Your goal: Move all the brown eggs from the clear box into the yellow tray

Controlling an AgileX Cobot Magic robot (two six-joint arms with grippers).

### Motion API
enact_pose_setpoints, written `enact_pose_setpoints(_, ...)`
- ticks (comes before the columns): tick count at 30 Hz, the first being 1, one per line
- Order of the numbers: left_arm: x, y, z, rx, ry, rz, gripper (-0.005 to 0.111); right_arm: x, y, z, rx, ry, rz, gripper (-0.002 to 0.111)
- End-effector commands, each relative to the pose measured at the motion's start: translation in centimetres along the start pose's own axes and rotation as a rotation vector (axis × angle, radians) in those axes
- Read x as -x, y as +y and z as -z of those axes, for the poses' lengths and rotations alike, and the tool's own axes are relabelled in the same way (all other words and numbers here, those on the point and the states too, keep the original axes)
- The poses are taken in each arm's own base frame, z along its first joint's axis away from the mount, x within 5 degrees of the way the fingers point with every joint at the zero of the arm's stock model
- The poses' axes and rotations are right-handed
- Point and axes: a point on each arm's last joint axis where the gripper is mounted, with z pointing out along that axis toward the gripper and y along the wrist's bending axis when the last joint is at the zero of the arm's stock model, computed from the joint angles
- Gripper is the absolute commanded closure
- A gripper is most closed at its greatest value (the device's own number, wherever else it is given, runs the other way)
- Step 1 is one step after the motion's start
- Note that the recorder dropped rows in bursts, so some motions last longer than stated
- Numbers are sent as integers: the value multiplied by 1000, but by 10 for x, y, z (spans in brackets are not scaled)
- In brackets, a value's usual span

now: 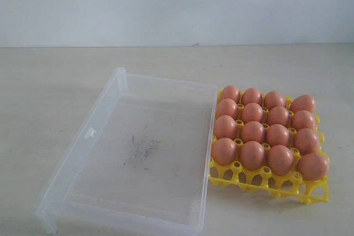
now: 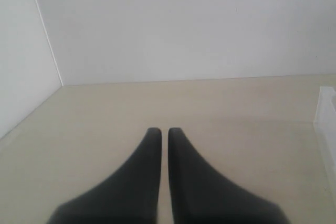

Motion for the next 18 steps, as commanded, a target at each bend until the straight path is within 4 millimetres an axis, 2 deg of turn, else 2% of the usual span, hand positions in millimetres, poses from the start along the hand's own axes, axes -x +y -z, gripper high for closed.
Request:
enact_pose_setpoints(1,-1,0,0,1,-1,7,103,-3,-1,0,-12,24,99,108)
enact_pose_setpoints(18,-1,0,0,1,-1,7,103,-8,-2,1,-24,78,63,108)
